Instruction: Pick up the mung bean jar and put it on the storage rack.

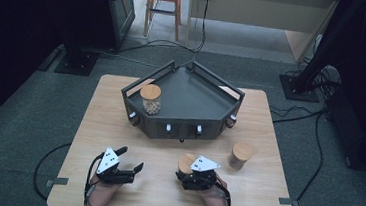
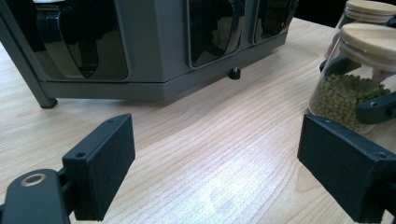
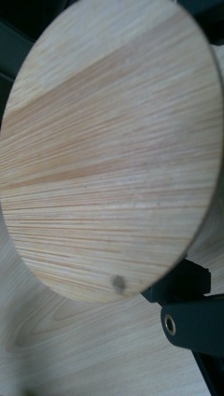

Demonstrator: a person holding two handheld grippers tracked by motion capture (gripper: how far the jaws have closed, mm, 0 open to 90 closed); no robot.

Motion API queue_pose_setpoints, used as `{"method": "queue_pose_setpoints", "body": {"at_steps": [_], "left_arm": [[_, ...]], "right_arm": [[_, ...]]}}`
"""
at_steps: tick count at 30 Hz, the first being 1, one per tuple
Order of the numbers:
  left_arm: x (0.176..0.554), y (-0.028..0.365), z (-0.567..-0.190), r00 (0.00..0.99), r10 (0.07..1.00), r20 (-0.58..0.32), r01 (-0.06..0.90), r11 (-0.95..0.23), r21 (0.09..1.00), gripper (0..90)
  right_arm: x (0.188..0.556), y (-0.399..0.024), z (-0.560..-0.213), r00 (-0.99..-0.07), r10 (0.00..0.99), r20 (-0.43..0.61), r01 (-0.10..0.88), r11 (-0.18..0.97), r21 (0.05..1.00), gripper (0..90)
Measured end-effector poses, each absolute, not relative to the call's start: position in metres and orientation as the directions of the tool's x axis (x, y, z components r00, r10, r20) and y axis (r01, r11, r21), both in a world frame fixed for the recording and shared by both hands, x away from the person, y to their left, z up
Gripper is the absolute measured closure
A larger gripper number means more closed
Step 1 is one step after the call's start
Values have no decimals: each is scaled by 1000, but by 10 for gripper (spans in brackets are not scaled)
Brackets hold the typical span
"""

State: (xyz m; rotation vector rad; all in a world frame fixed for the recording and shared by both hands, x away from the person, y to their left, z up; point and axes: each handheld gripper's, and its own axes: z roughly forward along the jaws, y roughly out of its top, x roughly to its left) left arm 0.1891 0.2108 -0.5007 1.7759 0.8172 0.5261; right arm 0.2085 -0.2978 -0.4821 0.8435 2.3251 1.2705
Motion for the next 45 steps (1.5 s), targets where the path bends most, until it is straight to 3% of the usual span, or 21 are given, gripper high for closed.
{"method": "queue_pose_setpoints", "body": {"at_steps": [45], "left_arm": [[187, 215, -498, 658, 752, -31, 289, -215, 933, 111]], "right_arm": [[229, -298, -441, -771, 636, 5, 332, 396, 856, 252]]}}
